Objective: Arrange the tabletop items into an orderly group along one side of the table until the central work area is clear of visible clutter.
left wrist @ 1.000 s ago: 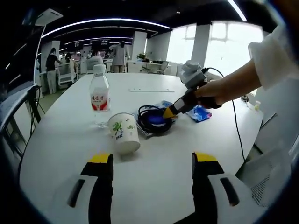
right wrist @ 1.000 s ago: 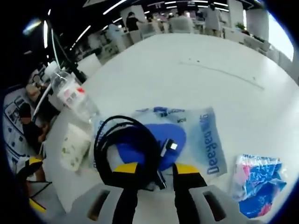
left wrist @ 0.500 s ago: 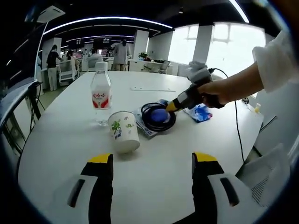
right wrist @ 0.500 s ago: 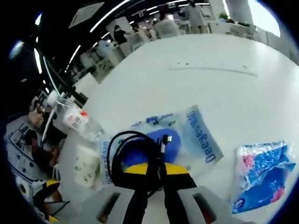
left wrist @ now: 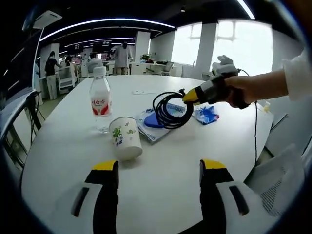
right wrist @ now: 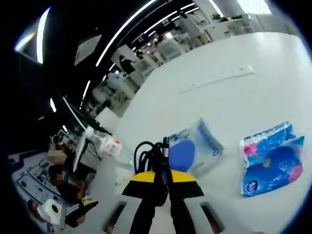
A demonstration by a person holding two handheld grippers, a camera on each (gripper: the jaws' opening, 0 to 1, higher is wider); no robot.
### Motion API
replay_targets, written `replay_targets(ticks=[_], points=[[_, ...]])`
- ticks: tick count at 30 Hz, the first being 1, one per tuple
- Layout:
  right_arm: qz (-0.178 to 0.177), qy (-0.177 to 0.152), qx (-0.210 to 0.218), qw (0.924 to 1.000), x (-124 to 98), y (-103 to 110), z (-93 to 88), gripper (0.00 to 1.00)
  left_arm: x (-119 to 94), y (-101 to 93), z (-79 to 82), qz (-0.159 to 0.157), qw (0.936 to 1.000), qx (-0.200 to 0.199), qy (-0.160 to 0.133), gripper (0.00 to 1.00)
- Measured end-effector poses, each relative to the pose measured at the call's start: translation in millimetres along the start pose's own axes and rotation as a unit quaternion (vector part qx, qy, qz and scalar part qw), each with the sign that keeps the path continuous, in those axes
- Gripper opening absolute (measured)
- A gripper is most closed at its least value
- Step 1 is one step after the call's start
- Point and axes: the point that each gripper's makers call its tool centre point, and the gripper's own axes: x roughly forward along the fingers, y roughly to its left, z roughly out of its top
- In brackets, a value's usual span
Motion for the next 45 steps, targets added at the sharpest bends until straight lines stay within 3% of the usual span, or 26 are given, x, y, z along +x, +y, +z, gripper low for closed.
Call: replay_targets(ticks=[6,14,23,29,39,45], points=[[0.008,-0.037,0.026,0.9990,-44.7,-11.8,1.8,0.05,0.1,-5.1,-0.8,-0.006,0.9999,0.014,0.004,0.68],[0.004,-0.065,0.045,0.9969,-96.7,-24.6,-13.3,0.05,1.7,-12.3,-4.5,-0.019,0.9990,0.038,0.016,0.68],[-0.001,-0.103,0.097,0.9899,-131.6,-37.5,-26.3,0.05,1.4,-9.8,-7.6,-0.016,0.9987,0.041,0.024,0.67],[-0.002,-0.117,0.118,0.9861,-141.9,-58.4,-25.7,0.05,1.6,-12.1,-8.2,-0.018,0.9982,0.049,0.027,0.67],[-0.006,-0.124,0.167,0.9781,-137.6,-79.7,-34.7,0.05,2.4,-13.4,-9.6,-0.017,0.9979,0.053,0.032,0.66],[-0.024,-0.111,0.183,0.9766,-130.6,-98.6,-52.8,0.05,3.3,-14.0,-10.6,-0.017,0.9977,0.056,0.036,0.66]])
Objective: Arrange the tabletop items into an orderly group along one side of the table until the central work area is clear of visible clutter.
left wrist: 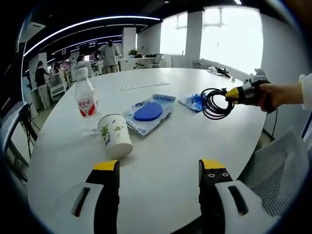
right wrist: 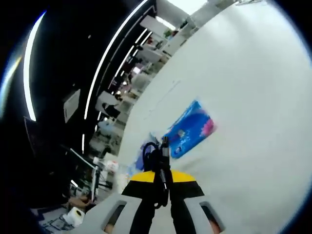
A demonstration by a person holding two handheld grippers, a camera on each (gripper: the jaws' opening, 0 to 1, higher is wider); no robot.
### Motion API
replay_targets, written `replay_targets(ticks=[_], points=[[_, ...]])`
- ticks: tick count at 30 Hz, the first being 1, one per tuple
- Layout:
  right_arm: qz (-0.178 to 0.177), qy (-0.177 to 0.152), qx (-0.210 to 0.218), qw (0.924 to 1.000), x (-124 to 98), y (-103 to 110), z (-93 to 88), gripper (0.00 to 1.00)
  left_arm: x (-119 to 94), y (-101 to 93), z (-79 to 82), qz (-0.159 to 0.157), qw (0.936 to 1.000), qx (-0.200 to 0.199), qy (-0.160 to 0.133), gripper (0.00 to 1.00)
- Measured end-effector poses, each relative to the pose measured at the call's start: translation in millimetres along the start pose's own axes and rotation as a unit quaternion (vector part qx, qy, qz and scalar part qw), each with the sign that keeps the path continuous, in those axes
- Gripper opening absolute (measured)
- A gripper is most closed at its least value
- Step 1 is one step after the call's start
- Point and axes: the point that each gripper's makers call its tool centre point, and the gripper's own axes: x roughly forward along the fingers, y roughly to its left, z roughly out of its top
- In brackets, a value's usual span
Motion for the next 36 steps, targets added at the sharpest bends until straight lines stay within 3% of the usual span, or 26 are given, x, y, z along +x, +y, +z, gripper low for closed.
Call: replay_targets(ticks=[3,8,23,29,36], points=[[-0.018,0.001,0.019,0.9997,0.0,-20.5,-4.3,0.05,-0.2,1.2,-1.7,0.003,1.0000,-0.001,0.004,0.64],[-0.026,-0.008,0.032,0.9991,-0.2,-29.1,-4.7,0.05,-0.8,2.0,-0.1,0.006,1.0000,0.005,0.001,0.63],[-0.089,0.011,-0.005,0.9960,2.6,-54.1,-10.5,0.07,0.5,-0.1,-2.1,-0.001,1.0000,-0.002,0.004,0.62],[-0.124,0.021,-0.028,0.9916,5.0,-69.0,-16.0,0.07,0.3,-0.2,-2.1,-0.001,1.0000,-0.002,0.004,0.62],[-0.142,0.044,-0.113,0.9824,8.8,-70.5,-19.9,0.09,0.2,-0.8,-0.7,-0.005,0.9999,-0.012,-0.001,0.62]])
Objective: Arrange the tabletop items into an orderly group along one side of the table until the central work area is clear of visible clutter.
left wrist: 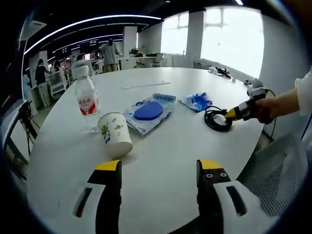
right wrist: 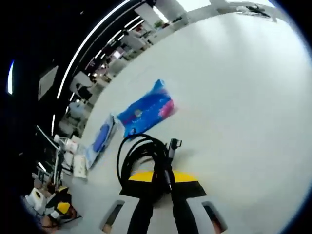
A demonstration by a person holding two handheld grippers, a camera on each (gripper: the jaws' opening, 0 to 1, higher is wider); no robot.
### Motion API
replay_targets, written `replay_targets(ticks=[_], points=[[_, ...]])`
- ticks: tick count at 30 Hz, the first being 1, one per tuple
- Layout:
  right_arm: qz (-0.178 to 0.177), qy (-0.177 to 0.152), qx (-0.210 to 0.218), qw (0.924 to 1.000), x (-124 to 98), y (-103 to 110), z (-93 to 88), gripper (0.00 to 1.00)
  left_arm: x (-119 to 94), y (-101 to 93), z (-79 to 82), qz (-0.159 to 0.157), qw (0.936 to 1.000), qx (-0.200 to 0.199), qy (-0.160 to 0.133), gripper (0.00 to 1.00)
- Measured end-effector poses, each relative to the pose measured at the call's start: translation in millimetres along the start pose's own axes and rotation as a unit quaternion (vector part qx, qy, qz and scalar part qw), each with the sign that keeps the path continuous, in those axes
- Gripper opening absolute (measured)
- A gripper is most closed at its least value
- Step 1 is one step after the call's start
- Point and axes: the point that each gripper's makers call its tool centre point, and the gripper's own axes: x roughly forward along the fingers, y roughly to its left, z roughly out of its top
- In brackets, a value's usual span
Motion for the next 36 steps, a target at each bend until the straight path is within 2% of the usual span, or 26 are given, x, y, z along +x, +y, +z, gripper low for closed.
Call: replay_targets(ticks=[6,14,17,19,21,25,28,32,36], points=[[-0.010,0.000,-0.040,0.9991,0.8,-3.5,3.6,0.11,0.2,-1.4,-0.4,-0.002,1.0000,0.003,0.001,0.62],[0.002,-0.017,-0.051,0.9985,-6.9,3.6,15.1,0.18,0.3,-2.1,-0.3,-0.003,1.0000,0.004,0.001,0.62],[0.020,-0.030,-0.057,0.9977,-7.6,10.4,22.7,0.24,0.1,-2.6,-0.1,-0.004,1.0000,0.005,0.001,0.62],[0.031,-0.027,-0.069,0.9968,-8.8,15.8,23.9,0.29,0.0,-2.2,0.1,-0.003,1.0000,0.004,0.000,0.62],[0.033,-0.028,-0.091,0.9949,-11.9,17.8,25.6,0.32,0.1,-1.8,0.1,-0.002,1.0000,0.003,0.000,0.62],[0.044,-0.041,-0.092,0.9939,-20.5,24.5,29.4,0.34,0.5,-2.4,0.3,-0.002,1.0000,0.004,0.000,0.62],[0.059,-0.050,-0.098,0.9922,-26.3,32.2,30.1,0.38,1.4,-3.7,0.3,-0.004,1.0000,0.008,0.001,0.62],[0.082,-0.065,-0.119,0.9874,-38.4,47.3,24.9,0.49,1.5,-4.5,0.3,-0.005,0.9999,0.011,0.002,0.62],[0.087,-0.069,-0.135,0.9845,-52.4,53.3,16.7,0.51,1.6,-2.8,-1.0,-0.003,1.0000,0.008,0.004,0.62]])
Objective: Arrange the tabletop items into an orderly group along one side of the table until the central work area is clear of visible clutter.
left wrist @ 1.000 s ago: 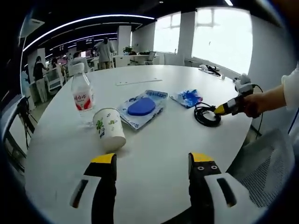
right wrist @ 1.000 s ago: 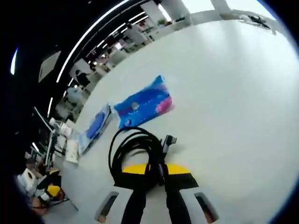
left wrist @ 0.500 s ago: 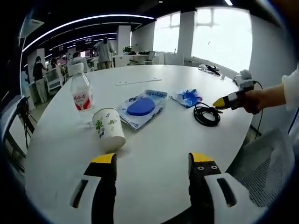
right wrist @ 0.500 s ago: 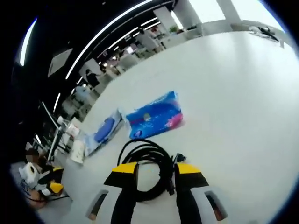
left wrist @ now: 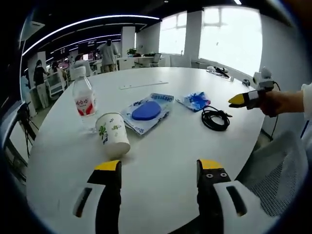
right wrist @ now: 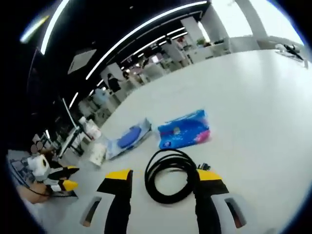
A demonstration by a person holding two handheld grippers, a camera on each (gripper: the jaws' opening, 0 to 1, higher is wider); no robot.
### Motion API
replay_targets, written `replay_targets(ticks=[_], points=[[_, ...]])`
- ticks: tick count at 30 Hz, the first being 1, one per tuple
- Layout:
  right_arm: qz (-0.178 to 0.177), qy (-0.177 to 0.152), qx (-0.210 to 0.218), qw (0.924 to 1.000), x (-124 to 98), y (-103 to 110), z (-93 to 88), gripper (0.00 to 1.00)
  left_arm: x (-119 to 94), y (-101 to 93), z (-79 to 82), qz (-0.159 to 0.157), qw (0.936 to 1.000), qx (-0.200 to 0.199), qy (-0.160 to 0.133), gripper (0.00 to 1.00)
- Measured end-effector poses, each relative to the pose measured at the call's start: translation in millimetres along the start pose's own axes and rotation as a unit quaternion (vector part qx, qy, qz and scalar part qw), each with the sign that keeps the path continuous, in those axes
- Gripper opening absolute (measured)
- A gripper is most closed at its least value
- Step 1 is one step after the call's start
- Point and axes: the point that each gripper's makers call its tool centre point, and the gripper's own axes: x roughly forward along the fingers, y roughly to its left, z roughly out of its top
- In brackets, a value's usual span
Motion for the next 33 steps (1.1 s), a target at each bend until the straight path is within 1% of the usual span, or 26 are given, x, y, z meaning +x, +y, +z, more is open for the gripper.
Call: replay_targets(ticks=[6,8,10,13,16,20,23,26,30,33], points=[[-0.003,-0.024,0.021,0.9995,-14.6,5.6,-0.5,0.51,1.1,-1.6,-2.3,-0.003,1.0000,0.004,0.006,0.63],[-0.001,-0.027,0.027,0.9993,-17.5,8.2,-2.3,0.51,1.4,-1.4,-2.7,-0.003,1.0000,0.006,0.007,0.62],[0.003,-0.026,0.029,0.9992,-19.7,13.0,-6.5,0.52,1.2,-1.3,-3.3,-0.004,0.9999,0.006,0.008,0.62],[0.004,-0.017,0.025,0.9995,-22.1,14.6,-14.8,0.51,1.1,-1.2,-3.8,-0.004,0.9999,0.007,0.010,0.62],[0.001,-0.016,0.035,0.9992,-23.4,11.3,-18.3,0.51,1.6,-0.7,-6.0,-0.003,0.9999,0.008,0.015,0.62],[-0.003,-0.010,0.038,0.9992,-23.3,8.3,-21.2,0.49,1.9,-0.4,-6.3,-0.002,0.9999,0.007,0.016,0.62],[-0.004,-0.012,0.043,0.9990,-24.2,8.1,-19.5,0.49,0.0,3.6,-6.3,0.003,0.9999,-0.009,0.013,0.62],[-0.004,-0.014,0.045,0.9989,-23.7,7.4,-17.8,0.47,-1.1,9.0,-5.6,0.013,0.9998,-0.011,0.011,0.61],[-0.001,-0.016,0.042,0.9990,-23.3,9.3,-13.1,0.47,-1.3,6.2,-4.2,0.012,0.9999,-0.007,0.010,0.61],[0.003,-0.012,0.033,0.9994,-20.3,11.3,-9.5,0.47,-0.1,1.1,-1.2,0.003,1.0000,-0.002,0.009,0.61]])
